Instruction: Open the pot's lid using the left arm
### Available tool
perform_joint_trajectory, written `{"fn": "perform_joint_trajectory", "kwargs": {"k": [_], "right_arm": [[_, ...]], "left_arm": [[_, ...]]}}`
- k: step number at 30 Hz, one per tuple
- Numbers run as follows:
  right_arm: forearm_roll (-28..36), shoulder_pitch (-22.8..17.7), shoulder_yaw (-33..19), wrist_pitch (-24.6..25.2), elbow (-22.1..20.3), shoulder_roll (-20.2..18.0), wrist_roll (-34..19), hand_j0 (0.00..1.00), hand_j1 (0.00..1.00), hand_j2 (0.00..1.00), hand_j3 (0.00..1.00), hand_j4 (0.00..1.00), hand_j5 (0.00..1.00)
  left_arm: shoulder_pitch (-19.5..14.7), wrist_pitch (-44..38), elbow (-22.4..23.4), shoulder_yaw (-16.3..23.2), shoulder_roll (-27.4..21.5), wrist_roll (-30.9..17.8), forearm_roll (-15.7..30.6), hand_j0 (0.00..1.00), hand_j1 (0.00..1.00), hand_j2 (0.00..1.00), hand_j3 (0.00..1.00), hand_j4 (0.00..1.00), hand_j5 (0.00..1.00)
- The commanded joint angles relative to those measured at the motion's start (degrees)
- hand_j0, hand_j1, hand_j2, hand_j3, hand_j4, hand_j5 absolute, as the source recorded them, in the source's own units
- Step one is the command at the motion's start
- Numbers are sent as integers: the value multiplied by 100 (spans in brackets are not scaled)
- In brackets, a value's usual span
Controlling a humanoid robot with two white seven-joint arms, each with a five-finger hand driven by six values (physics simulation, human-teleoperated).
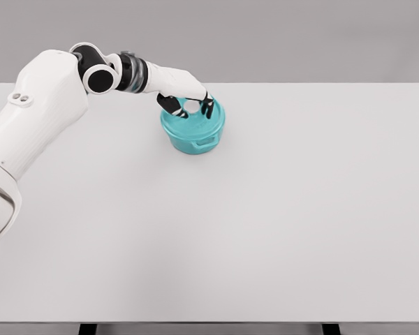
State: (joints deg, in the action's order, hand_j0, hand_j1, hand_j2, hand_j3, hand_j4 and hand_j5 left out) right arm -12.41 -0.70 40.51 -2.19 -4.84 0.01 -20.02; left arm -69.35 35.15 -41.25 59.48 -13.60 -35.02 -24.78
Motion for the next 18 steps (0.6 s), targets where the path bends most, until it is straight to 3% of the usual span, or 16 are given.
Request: {"fn": "perform_joint_trajectory", "kwargs": {"k": [1, 12, 18], "right_arm": [[2, 0, 1, -1, 1, -1, -2, 100, 100, 100, 100, 100, 100], [2, 0, 1, -1, 1, -1, -2, 100, 100, 100, 100, 100, 100], [2, 0, 1, -1, 1, -1, -2, 100, 100, 100, 100, 100, 100]], "left_arm": [[0, -15, 3, -33, -2, 2, 34, 51, 51, 51, 51, 51, 51], [-18, -15, -14, -42, -99, 2, 52, 45, 45, 45, 45, 45, 45], [-62, -15, -102, -77, -521, 2, 78, 45, 45, 45, 45, 45, 45]]}}
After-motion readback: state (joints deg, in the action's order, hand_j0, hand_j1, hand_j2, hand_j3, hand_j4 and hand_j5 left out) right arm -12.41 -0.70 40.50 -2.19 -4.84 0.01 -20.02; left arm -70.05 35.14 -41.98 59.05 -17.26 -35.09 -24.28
